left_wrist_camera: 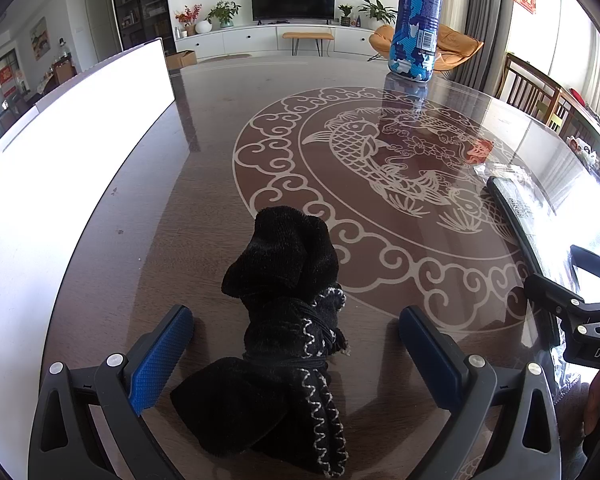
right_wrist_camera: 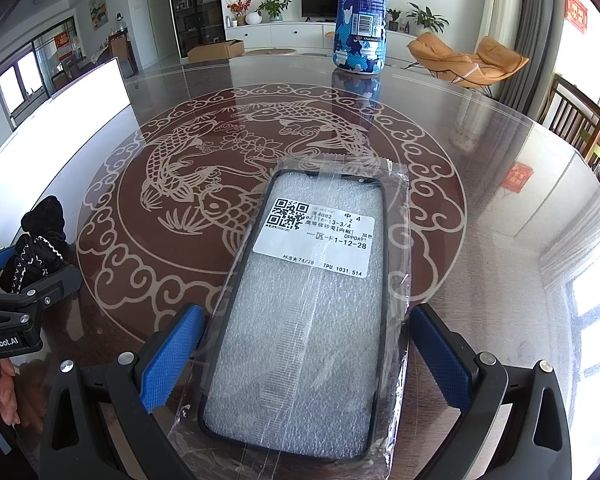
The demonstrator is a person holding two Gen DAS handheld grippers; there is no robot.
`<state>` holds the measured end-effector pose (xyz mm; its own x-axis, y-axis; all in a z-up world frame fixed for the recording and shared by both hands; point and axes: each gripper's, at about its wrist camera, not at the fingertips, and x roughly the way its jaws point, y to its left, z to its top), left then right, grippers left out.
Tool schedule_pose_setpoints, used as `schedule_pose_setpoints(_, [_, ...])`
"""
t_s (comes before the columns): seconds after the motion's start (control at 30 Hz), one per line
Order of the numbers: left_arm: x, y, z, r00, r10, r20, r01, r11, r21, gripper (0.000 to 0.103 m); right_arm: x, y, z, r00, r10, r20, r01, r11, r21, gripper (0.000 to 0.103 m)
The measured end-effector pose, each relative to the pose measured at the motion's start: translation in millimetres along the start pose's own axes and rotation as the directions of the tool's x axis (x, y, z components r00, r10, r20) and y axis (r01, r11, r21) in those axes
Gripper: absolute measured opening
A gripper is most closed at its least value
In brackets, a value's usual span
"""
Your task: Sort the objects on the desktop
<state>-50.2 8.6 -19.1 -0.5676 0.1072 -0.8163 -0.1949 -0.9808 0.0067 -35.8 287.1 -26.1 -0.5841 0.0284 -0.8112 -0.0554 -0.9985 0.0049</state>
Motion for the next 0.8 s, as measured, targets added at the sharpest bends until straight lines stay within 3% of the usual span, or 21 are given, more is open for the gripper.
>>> schedule_pose_setpoints(0.8, [0.3,-0.1,0.1,1.0,0.0,0.002,0.0,1.0,0.001,0.103,0.7,1.7,-0.1,1.0,-0.007,-0.004,0.007,1.0,-0.006,0.103])
